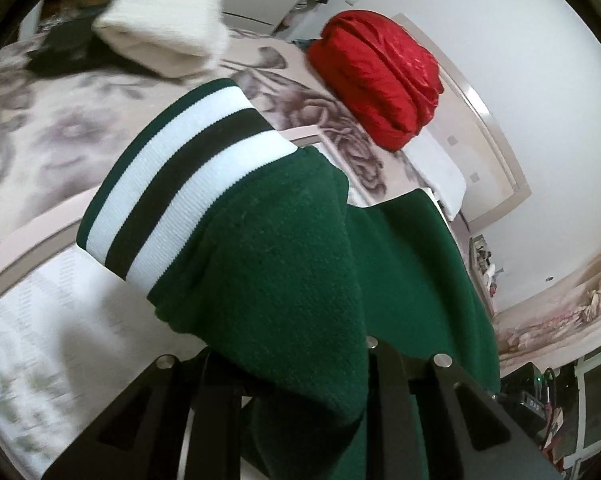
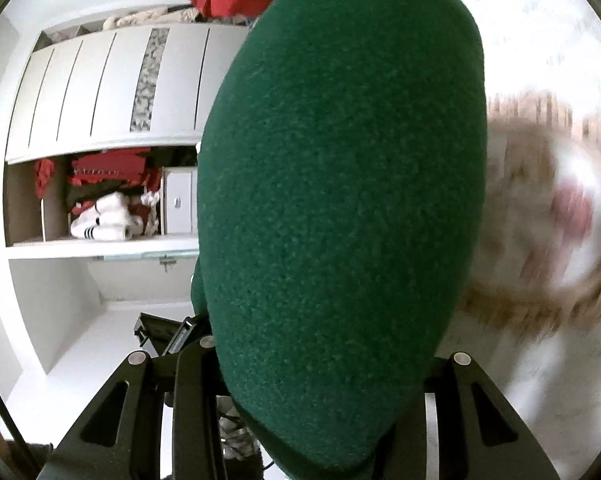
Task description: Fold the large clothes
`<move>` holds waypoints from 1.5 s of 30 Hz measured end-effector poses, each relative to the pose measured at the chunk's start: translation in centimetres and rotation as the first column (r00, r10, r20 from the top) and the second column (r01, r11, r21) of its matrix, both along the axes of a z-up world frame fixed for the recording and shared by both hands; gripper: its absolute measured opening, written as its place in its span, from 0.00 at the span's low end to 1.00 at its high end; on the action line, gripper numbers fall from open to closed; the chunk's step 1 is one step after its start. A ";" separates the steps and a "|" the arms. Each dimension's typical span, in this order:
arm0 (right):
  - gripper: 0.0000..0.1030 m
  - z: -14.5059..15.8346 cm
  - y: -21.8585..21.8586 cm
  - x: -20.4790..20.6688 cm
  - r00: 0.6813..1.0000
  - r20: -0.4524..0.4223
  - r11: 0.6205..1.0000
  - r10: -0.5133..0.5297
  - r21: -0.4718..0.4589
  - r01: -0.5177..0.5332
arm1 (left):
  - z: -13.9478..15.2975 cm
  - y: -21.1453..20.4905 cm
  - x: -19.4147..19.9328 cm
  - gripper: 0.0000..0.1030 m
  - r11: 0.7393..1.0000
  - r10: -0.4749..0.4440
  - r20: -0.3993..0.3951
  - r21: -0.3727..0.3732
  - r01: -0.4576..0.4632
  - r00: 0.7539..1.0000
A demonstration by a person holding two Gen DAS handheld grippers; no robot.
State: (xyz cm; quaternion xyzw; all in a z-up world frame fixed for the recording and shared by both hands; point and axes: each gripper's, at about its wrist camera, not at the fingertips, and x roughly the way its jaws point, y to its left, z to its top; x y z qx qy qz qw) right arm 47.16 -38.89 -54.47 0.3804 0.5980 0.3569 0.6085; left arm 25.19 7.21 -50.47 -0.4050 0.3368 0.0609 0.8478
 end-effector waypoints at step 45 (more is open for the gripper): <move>1.00 7.2 3.4 5.6 0.889 0.456 0.232 -0.042 -0.861 0.452 | 5.7 -11.5 20.8 1.00 0.745 -0.402 -0.198 0.496 0.445 0.894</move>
